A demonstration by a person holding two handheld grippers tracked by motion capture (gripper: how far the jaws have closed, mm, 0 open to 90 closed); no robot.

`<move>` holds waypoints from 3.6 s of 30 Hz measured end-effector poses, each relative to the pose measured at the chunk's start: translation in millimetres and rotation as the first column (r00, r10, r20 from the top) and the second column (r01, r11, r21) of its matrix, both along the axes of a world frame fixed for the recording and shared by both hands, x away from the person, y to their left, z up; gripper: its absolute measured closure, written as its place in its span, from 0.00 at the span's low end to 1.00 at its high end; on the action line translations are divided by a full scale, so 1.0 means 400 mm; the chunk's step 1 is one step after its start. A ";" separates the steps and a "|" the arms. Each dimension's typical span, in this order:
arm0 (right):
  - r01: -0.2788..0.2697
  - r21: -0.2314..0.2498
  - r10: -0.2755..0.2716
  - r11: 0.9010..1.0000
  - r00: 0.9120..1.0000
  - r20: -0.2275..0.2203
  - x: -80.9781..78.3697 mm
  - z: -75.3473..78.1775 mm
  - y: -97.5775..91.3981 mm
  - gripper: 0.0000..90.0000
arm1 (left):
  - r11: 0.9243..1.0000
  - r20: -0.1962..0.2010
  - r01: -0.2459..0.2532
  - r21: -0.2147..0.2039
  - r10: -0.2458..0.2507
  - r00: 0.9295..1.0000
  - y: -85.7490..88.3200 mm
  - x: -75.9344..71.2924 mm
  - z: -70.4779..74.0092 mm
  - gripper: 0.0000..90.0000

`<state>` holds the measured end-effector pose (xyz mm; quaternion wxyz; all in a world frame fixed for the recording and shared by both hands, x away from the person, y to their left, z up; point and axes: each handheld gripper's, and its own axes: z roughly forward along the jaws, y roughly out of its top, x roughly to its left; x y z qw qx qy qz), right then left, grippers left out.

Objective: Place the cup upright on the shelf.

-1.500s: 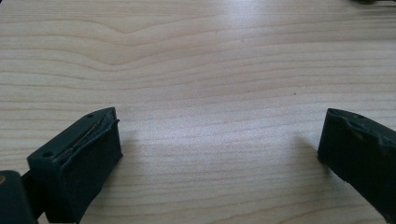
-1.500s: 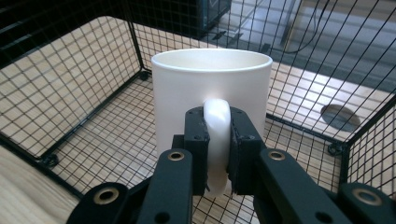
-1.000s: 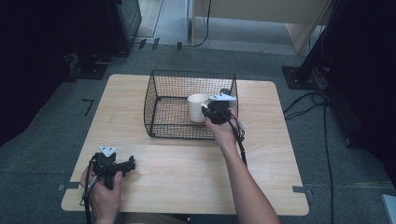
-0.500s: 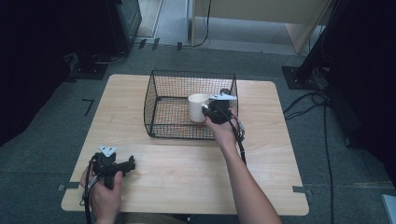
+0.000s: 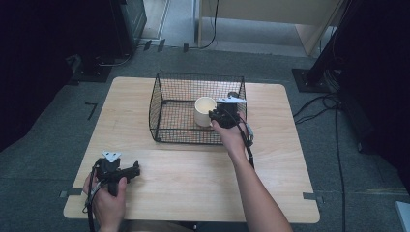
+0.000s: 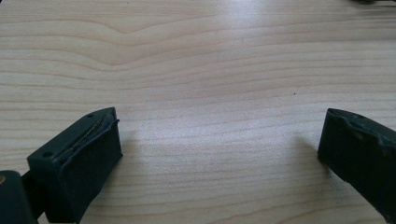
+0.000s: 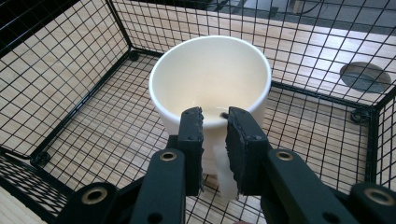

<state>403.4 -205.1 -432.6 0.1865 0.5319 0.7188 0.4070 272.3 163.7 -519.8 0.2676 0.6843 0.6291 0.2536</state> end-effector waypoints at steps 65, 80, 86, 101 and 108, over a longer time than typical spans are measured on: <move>0.061 -0.019 -0.060 0.998 0.997 0.048 -0.372 -0.070 -0.273 0.00 | 1.000 0.000 0.003 0.002 -0.003 1.000 0.000 0.000 0.000 0.00; 0.176 -0.040 -0.177 0.984 0.984 -0.009 -0.422 -0.159 -0.402 0.00 | 1.000 0.000 0.003 0.002 -0.003 1.000 0.000 0.000 0.000 0.00; 0.211 -0.066 -0.214 0.975 0.976 -0.034 -0.438 -0.193 -0.432 0.00 | 1.000 0.000 0.003 0.002 -0.003 1.000 0.000 0.000 0.000 0.00; 0.267 -0.176 -0.282 0.948 0.957 -0.068 -0.461 -0.237 -0.462 0.00 | 1.000 0.000 0.004 0.001 -0.004 1.000 0.000 0.000 0.000 0.00; 0.264 -0.175 -0.279 0.949 0.958 -0.068 -0.461 -0.237 -0.461 0.00 | 1.000 0.000 0.003 0.000 -0.003 1.000 0.000 0.000 0.000 0.00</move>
